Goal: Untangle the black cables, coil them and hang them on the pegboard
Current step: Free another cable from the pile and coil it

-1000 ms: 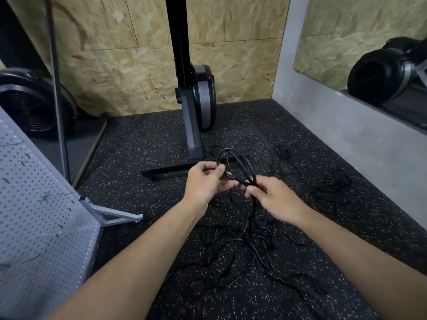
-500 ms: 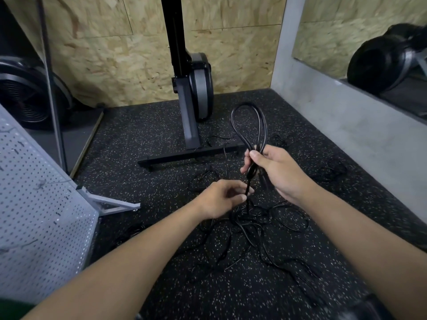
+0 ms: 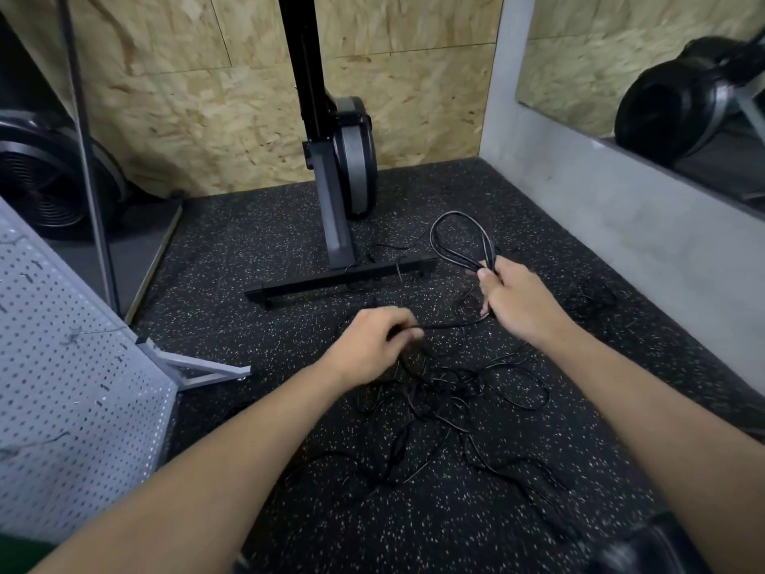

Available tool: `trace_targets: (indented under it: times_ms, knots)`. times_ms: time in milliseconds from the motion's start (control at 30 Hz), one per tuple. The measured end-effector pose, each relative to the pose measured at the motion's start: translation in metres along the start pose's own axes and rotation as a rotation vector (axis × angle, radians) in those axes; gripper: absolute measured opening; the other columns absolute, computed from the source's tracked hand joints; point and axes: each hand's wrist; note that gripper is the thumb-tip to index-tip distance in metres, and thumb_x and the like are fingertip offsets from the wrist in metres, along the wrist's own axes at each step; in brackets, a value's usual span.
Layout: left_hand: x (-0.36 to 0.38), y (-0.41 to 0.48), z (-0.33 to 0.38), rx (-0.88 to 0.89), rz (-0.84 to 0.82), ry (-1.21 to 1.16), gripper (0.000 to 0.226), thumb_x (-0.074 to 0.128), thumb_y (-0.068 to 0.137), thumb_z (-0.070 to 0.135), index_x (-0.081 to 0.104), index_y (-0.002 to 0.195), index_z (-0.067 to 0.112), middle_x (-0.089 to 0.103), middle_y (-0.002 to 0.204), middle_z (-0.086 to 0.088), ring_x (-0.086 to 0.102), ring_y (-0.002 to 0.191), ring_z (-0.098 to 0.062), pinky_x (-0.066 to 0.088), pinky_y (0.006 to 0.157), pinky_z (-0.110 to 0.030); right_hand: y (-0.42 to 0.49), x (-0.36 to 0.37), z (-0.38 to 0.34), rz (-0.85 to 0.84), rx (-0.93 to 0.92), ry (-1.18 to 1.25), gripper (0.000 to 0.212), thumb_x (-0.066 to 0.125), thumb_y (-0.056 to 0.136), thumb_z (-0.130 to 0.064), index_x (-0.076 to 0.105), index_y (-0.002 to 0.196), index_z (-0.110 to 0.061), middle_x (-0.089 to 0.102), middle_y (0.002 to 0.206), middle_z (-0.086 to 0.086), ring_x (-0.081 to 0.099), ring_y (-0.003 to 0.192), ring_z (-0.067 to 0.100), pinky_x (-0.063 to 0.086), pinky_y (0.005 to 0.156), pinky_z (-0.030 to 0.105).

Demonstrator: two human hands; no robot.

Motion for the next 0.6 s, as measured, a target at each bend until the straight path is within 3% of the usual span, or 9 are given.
trace_targets:
  times_ms: [100,233,300,367,400,467,533,600]
  knots:
    - [-0.013,0.001,0.016,0.117,0.148,0.006,0.014,0.065,0.102,0.028,0.074,0.103,0.017,0.066,0.095,0.008,0.060,0.089,-0.003,0.042,0.078,-0.011,-0.003,-0.004,-0.002,-0.050,0.011,-0.030,0.035,0.035,0.112,-0.035,0.055,0.105,-0.006,0.069,0.098,0.019,0.067,0.084,0.033,0.046,0.070,0.038]
    - [-0.026,0.000,0.031,0.264,0.341,-0.009,0.008,0.075,0.096,0.021,0.077,0.100,0.014,0.067,0.093,0.007,0.061,0.086,-0.004,0.044,0.078,-0.012,-0.011,-0.002,-0.012,-0.180,-0.026,-0.104,0.031,0.036,0.112,-0.035,0.060,0.101,-0.020,0.066,0.089,0.006,0.063,0.080,0.023,0.046,0.068,0.035]
    - [-0.030,0.002,0.032,0.265,0.412,-0.022,0.009,0.079,0.092,0.021,0.078,0.098,0.014,0.068,0.092,0.006,0.062,0.086,-0.005,0.046,0.078,-0.014,-0.016,0.003,-0.019,-0.263,-0.022,-0.113,0.033,0.035,0.112,-0.039,0.063,0.110,-0.021,0.065,0.094,0.000,0.062,0.084,0.019,0.045,0.070,0.032]
    - [-0.031,0.003,0.030,0.225,0.460,-0.031,0.011,0.082,0.089,0.022,0.079,0.097,0.014,0.069,0.091,0.007,0.063,0.087,-0.003,0.045,0.077,-0.012,-0.019,0.008,-0.024,-0.320,-0.009,-0.071,0.043,0.035,0.111,-0.046,0.059,0.137,-0.021,0.066,0.130,-0.001,0.062,0.117,0.022,0.046,0.099,0.036]
    - [-0.032,0.003,0.029,0.203,0.478,-0.033,0.013,0.083,0.088,0.023,0.080,0.096,0.015,0.070,0.091,0.007,0.063,0.086,-0.001,0.043,0.076,-0.009,-0.020,0.009,-0.027,-0.342,-0.005,-0.069,0.051,0.034,0.110,-0.050,0.051,0.150,-0.023,0.055,0.150,-0.002,0.052,0.135,0.022,0.037,0.111,0.037]
    - [-0.031,0.003,0.027,0.163,0.496,-0.044,0.013,0.084,0.086,0.024,0.081,0.096,0.016,0.071,0.090,0.008,0.062,0.084,0.002,0.039,0.075,-0.006,-0.021,0.009,-0.029,-0.402,-0.024,-0.091,0.063,0.036,0.106,-0.059,0.039,0.158,-0.025,0.040,0.163,-0.003,0.040,0.148,0.020,0.028,0.117,0.038]
    - [-0.029,0.002,0.027,0.143,0.500,-0.069,0.013,0.085,0.086,0.024,0.081,0.096,0.016,0.072,0.090,0.008,0.063,0.085,0.002,0.040,0.075,-0.005,-0.021,0.010,-0.026,-0.466,-0.081,-0.163,0.055,0.046,0.104,-0.058,0.049,0.149,-0.026,0.057,0.149,0.000,0.058,0.131,0.020,0.041,0.113,0.039]
    - [-0.028,0.002,0.029,0.137,0.503,-0.083,0.013,0.085,0.086,0.025,0.082,0.096,0.018,0.072,0.090,0.009,0.064,0.085,0.002,0.041,0.075,-0.005,-0.021,0.014,-0.023,-0.481,-0.147,-0.210,0.036,0.049,0.105,-0.051,0.058,0.129,-0.025,0.072,0.121,0.001,0.069,0.104,0.018,0.053,0.099,0.041]
Point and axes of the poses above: each hand's wrist, its own y-axis towards the middle knuckle, its own x-axis out of the palm, z = x × y
